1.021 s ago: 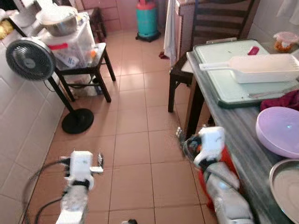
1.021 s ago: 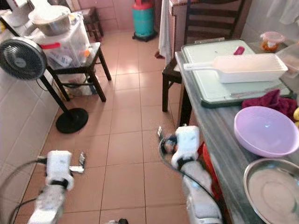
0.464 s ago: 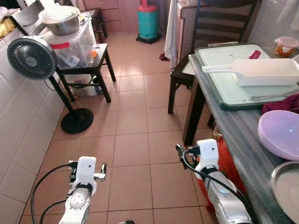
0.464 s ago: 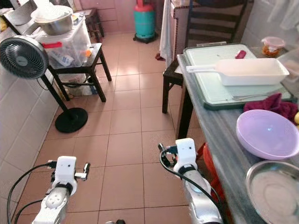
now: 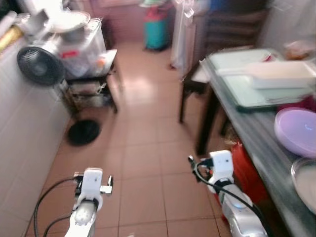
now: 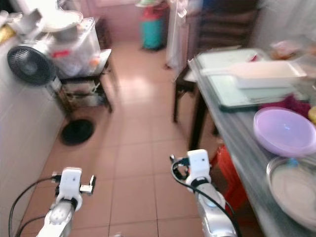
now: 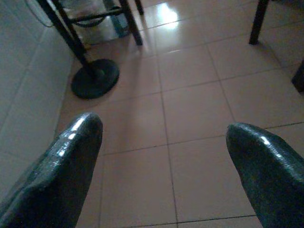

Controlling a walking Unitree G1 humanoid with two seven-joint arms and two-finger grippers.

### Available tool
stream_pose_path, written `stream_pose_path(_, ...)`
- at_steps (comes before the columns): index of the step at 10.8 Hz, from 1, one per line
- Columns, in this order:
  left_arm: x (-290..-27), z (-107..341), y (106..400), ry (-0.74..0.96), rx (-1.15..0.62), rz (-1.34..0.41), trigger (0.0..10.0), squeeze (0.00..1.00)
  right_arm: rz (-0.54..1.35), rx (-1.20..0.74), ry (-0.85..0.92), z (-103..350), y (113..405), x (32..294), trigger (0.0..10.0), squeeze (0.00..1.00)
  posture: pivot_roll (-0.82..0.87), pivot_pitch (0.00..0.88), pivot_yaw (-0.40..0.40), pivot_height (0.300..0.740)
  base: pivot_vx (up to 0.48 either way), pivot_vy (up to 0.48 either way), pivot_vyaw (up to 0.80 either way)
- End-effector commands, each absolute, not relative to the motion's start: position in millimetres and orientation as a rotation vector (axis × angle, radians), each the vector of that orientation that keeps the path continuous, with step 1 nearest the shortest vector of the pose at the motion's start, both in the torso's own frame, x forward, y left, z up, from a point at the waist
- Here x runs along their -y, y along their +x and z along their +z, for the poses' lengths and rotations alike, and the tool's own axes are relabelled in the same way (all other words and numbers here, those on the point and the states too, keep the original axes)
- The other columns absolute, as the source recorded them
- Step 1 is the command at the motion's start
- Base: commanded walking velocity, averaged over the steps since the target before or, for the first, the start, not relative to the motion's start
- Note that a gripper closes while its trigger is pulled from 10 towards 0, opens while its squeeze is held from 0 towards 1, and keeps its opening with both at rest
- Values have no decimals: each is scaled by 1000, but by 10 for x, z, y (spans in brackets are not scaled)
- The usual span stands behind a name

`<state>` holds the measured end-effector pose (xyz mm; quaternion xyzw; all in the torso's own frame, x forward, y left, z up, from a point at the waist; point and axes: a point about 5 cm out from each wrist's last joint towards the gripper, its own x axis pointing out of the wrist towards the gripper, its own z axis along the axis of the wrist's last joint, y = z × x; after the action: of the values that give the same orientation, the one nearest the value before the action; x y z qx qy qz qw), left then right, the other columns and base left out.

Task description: Setting the table

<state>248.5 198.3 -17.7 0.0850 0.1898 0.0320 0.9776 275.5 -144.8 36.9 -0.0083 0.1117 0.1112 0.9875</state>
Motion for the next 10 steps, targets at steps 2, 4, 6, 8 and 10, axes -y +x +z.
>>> stream_pose_path(2,-2064,-166,2485,187,-377,86,10000,0,241,-212,-13,379,2770,1361,10000,0,-61,123,83,740,0,326,0)
stream_pose_path(4,-2072,-186,2470,194,-385,86,10000,0,247,-215,-17,362,2772,1339,10000,0,-60,124,84,740,0,334,0)
stream_pose_path(6,-2091,-226,2438,207,-408,88,10000,0,252,-227,-27,320,2778,1345,10000,0,-57,123,81,740,0,332,0)
stream_pose_path(8,-2097,-255,2415,218,-424,87,10000,0,296,-247,-74,271,2771,1351,10000,0,-53,123,81,740,0,334,0)
stream_pose_path(10,-2090,-305,2384,229,-457,78,10000,0,365,-293,-172,180,2770,1375,10000,0,-55,127,84,740,0,337,0)
